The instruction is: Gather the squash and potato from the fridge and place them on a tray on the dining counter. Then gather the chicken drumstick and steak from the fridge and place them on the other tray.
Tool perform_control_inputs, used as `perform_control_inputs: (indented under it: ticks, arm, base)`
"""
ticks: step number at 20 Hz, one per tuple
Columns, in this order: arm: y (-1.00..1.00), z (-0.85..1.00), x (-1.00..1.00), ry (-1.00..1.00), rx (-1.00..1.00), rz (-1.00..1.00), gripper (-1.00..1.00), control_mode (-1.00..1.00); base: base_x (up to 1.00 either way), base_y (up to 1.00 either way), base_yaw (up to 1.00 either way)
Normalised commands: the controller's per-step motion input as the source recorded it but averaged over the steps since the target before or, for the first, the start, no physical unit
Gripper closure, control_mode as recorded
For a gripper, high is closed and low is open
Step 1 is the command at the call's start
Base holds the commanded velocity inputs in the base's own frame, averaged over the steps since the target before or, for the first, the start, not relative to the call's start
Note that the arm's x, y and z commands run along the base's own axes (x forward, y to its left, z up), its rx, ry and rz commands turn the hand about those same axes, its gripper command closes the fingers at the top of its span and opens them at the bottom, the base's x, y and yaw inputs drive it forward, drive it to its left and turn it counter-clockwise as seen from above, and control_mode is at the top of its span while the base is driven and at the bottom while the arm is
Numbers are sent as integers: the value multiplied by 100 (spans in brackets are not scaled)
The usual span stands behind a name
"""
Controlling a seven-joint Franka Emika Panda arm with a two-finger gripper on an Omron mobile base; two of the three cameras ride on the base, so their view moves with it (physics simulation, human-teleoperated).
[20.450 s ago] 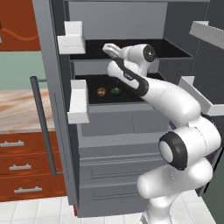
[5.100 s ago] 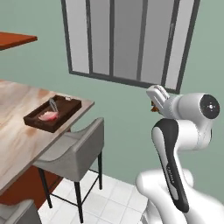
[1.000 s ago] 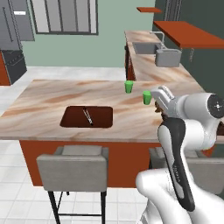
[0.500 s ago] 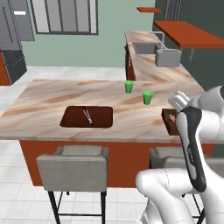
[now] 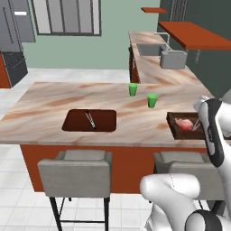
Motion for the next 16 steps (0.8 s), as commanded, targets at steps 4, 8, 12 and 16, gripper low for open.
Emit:
perform_control_inputs:
  ticks: [4, 8, 12, 16]
  arm:
    - [-84, -53, 57, 6, 0, -3, 100, -100]
    - [-67, -58, 72, 11, 0, 0, 100, -100]
    - [-59, -38, 58, 5, 0, 0, 100, -100]
    - [-73, -17, 26, 0, 0, 0, 100, -100]
  base:
    - [0, 0, 0]
    - [0, 0, 0]
    - [0, 0, 0]
    - [0, 0, 0]
